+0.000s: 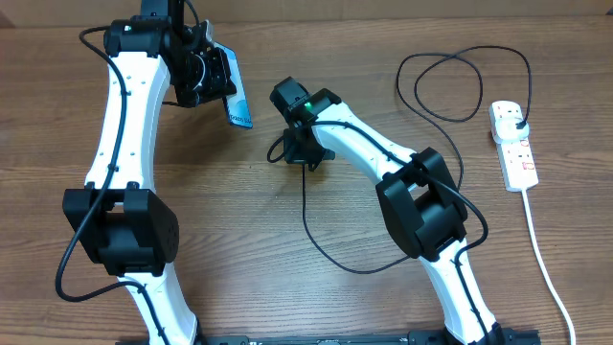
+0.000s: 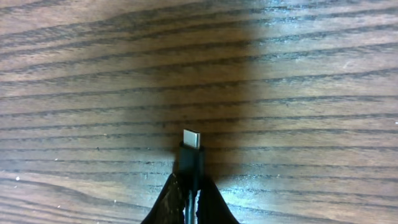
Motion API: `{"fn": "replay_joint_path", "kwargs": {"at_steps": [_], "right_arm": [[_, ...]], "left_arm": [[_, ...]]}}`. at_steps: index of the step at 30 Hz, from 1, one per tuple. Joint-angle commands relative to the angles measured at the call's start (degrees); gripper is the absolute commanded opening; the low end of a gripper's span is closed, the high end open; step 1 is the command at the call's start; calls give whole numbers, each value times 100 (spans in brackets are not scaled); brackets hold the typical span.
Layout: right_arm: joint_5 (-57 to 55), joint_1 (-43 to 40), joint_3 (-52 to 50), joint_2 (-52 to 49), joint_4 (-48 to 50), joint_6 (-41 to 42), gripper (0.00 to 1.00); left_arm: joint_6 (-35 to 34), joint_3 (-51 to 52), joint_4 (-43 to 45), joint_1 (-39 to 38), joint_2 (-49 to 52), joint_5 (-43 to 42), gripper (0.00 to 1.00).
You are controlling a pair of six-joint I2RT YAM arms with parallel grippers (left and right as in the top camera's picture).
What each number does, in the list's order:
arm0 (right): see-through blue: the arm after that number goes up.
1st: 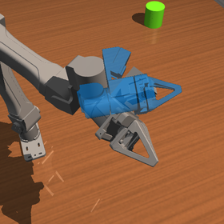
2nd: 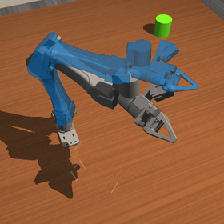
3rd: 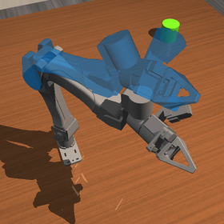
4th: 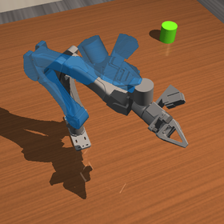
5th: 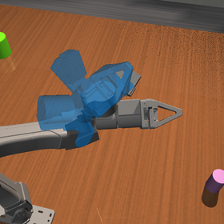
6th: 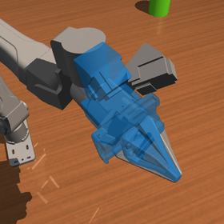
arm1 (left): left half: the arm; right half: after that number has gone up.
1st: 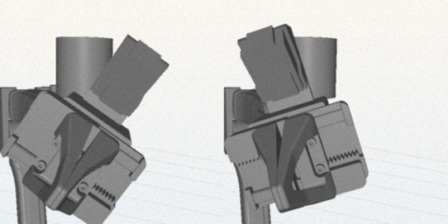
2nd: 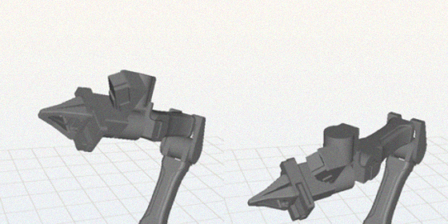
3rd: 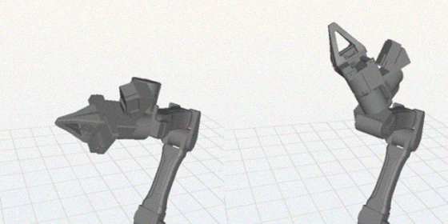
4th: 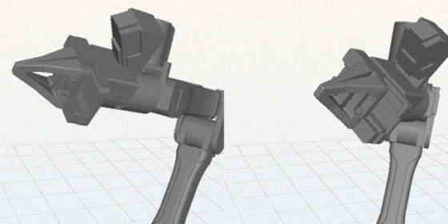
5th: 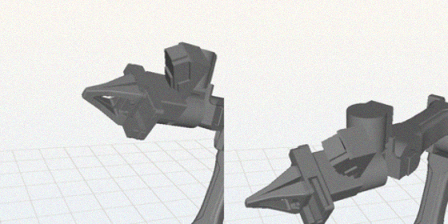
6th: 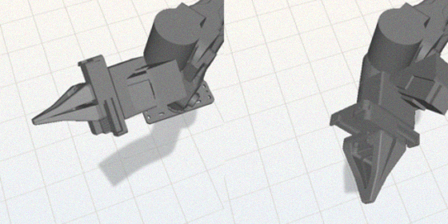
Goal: Plug charger to phone and switch on socket
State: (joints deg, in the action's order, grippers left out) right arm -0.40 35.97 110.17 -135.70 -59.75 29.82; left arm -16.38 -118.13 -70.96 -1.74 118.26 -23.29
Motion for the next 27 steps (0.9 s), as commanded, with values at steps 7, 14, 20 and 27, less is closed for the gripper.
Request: {"fn": "replay_joint_path", "kwargs": {"at_steps": [7, 14, 20, 27], "right_arm": [[227, -48, -4, -72, -271, -9, 4], [518, -131, 61, 614, -363, -361, 4], [1543, -634, 61, 1939, -385, -833, 4], [2164, -931, 61, 2761, -597, -1237, 4]], "left_arm": [[284, -85, 74, 22, -52, -522, 4], [1215, -85, 835, 35, -52, -2975, 4], [933, -85, 1961, 70, -52, -4577, 4], [164, -85, 2916, 184, -52, -5455, 4]]}}
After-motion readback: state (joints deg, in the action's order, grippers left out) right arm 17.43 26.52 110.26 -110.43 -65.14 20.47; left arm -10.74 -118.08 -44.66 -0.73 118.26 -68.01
